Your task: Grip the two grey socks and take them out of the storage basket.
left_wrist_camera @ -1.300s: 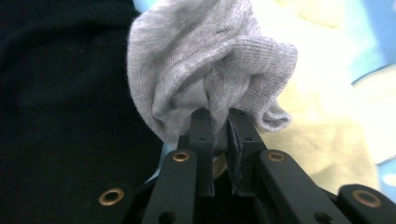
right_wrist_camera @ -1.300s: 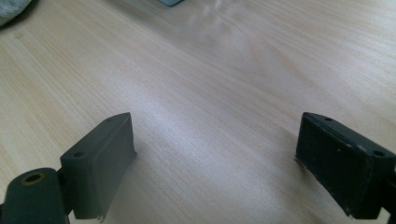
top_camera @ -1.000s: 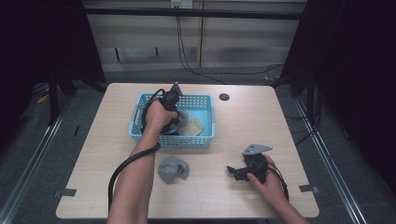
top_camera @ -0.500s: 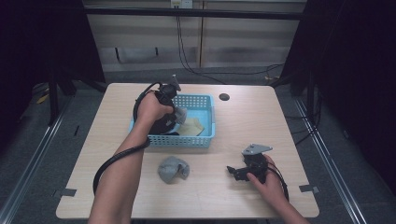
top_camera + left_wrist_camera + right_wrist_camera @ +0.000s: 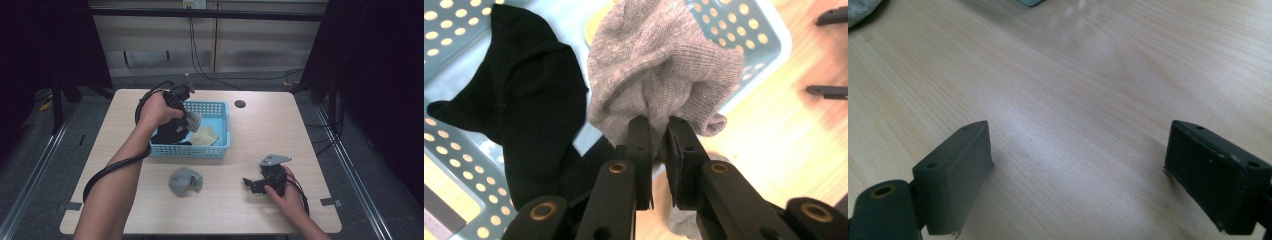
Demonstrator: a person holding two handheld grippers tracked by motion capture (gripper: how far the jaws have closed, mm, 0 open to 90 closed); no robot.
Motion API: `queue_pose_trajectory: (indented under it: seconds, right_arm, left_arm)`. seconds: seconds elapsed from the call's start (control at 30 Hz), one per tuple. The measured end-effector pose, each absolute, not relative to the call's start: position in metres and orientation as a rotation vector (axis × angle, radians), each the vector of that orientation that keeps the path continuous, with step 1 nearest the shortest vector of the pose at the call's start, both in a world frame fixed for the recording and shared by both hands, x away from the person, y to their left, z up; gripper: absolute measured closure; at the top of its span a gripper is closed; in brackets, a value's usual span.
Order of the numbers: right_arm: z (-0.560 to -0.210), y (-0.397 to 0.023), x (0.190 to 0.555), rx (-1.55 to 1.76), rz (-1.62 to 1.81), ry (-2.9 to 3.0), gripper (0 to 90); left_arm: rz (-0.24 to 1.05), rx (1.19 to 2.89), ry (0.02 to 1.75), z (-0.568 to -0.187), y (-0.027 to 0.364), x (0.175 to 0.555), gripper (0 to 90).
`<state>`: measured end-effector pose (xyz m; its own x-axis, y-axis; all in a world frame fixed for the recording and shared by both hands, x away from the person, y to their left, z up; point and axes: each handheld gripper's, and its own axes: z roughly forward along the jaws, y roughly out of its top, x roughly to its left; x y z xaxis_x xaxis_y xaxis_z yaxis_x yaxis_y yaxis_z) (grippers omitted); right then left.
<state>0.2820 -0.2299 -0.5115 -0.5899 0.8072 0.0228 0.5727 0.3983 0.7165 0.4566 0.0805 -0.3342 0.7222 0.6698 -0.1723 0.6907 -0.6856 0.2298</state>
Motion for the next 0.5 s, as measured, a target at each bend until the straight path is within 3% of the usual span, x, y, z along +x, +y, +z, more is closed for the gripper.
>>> queue_pose_trajectory:
  seconds: [0.5]
  right_arm:
    - [-0.512, -0.230, 0.282, 1.198, 1.001, 2.332, 11.0]
  left_arm:
    - [-0.177, 2.697, 0.980, -0.318, 0.088, 0.432, 81.8]
